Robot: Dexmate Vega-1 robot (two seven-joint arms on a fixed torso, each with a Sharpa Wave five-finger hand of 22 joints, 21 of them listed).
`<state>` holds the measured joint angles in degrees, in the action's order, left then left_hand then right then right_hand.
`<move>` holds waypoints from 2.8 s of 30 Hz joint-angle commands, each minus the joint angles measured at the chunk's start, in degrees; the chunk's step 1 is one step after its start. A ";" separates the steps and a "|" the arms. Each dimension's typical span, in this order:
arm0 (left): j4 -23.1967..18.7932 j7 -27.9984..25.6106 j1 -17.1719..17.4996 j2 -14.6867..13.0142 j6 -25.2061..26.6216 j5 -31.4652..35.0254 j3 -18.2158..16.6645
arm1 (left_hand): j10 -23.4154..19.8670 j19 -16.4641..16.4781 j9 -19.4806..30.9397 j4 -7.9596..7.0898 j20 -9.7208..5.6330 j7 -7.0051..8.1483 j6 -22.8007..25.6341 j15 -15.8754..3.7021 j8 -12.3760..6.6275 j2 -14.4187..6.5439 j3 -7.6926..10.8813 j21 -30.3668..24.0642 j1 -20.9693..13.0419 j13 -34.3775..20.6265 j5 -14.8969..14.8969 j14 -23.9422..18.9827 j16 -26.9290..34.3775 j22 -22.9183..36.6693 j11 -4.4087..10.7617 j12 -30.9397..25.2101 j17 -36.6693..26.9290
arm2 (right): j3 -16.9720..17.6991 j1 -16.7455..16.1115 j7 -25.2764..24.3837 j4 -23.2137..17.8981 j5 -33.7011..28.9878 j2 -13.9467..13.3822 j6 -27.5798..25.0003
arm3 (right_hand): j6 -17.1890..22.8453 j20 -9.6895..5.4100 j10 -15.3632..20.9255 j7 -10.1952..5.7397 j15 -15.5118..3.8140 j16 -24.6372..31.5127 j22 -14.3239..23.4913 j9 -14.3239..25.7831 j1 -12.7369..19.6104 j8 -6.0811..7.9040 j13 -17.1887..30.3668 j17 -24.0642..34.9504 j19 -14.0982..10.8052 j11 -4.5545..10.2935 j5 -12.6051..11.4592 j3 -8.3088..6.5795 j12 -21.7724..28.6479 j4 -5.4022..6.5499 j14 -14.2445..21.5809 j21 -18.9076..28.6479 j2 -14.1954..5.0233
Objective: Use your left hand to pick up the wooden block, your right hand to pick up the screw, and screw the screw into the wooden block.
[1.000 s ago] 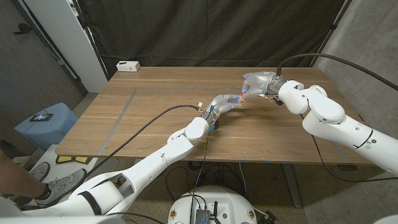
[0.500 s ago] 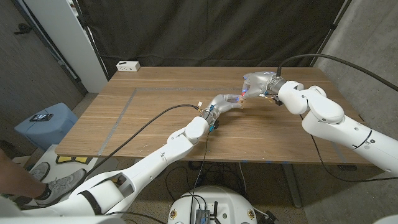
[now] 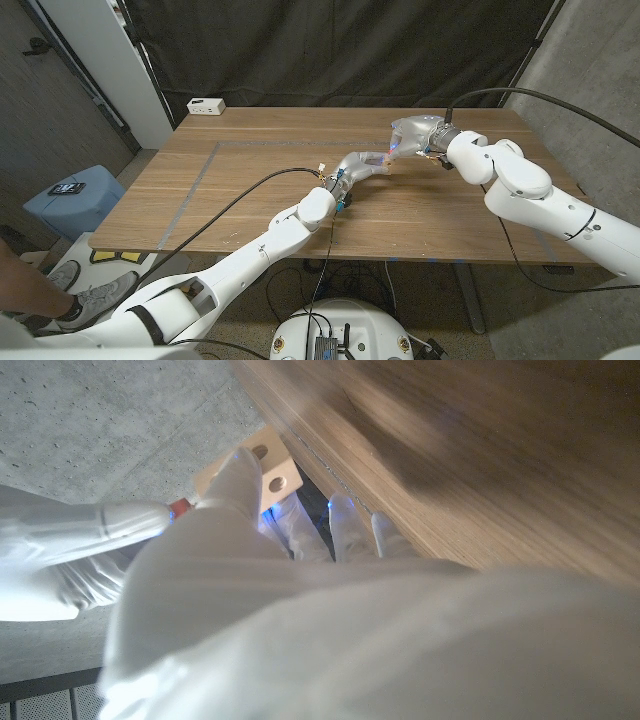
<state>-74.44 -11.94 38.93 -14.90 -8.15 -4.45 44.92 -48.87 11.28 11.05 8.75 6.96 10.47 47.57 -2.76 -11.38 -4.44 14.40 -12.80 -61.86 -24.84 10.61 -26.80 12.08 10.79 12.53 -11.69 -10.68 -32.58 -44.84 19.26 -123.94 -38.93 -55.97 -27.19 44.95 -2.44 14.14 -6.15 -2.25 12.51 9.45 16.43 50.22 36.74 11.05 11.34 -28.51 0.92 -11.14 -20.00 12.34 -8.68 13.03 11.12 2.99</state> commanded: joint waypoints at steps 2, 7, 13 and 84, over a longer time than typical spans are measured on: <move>0.16 0.09 -0.04 0.08 -0.13 -0.26 0.00 | -0.67 0.56 0.09 -0.17 0.08 -0.27 0.48 -4.20 -0.49 -0.47 0.39 0.00 -0.14 -0.09 0.35 -0.59 -0.08 0.23 0.04 -0.48 -0.07 | -0.51 0.14 -2.22 1.43 0.41 0.85 0.68 | 0.97 -0.36 1.49 0.15 -0.63 0.49 0.13 0.41 -0.41 0.92 0.14 0.14 -1.11 -0.28 0.22 -0.27 0.44 0.41 1.06 0.58 -0.01; 0.06 0.09 0.00 0.04 -0.06 -0.27 -0.01 | -0.68 0.53 0.09 -0.23 0.09 -0.24 0.50 -4.14 -0.49 -0.48 0.39 0.02 -0.02 -0.09 0.34 -0.62 -0.07 0.23 0.04 -0.49 -0.08 | -0.62 0.18 -2.88 1.78 0.56 1.13 0.84 | 1.74 -0.66 2.20 0.41 -0.86 0.57 0.13 0.56 -0.49 1.39 0.14 0.10 -1.87 -0.17 0.19 -0.33 0.47 0.36 1.70 0.68 0.06; 0.01 0.34 0.00 -0.01 -0.07 -0.42 0.01 | -0.68 0.53 0.09 -0.22 0.12 -0.27 0.47 -4.13 -0.48 -0.51 0.43 0.02 -0.04 -0.10 0.34 -0.65 -0.07 0.23 0.04 -0.49 -0.09 | -0.96 0.36 -3.07 1.96 0.22 1.37 0.43 | 2.78 -0.84 3.10 0.84 -1.28 0.67 0.13 0.29 -0.71 1.70 0.13 0.10 -2.54 -0.40 0.17 -0.36 0.56 0.43 2.33 0.74 -0.02; -0.68 1.00 0.31 -0.29 0.27 -1.08 -0.09 | -0.18 0.76 0.09 -0.20 0.12 -0.50 0.70 -3.74 -0.55 -0.77 0.99 -0.05 0.05 -0.08 0.42 -0.97 -0.14 0.24 -0.03 -0.31 -0.05 | -4.26 -0.56 -9.11 5.18 -14.34 7.58 -3.45 | 24.54 -2.01 17.33 2.95 -5.07 1.85 0.33 -5.31 -6.41 5.78 -0.09 -0.14 -10.76 2.11 -0.02 2.40 1.02 1.09 11.98 0.63 -1.19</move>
<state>-75.08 -11.06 39.16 -15.10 -7.92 -5.29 44.93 -48.76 11.58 11.08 8.58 7.26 10.02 47.82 -2.67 -11.69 -4.72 14.73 -12.80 -61.80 -24.83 10.82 -27.33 12.09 10.79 12.41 -11.70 -10.68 -36.39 -45.35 11.01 -119.47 -51.29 -49.68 -29.59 68.62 -3.79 30.87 -3.18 -2.46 14.02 9.45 11.18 43.83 42.18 10.93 11.18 -38.82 3.23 -11.13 -17.56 13.15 -7.35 24.27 11.52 2.30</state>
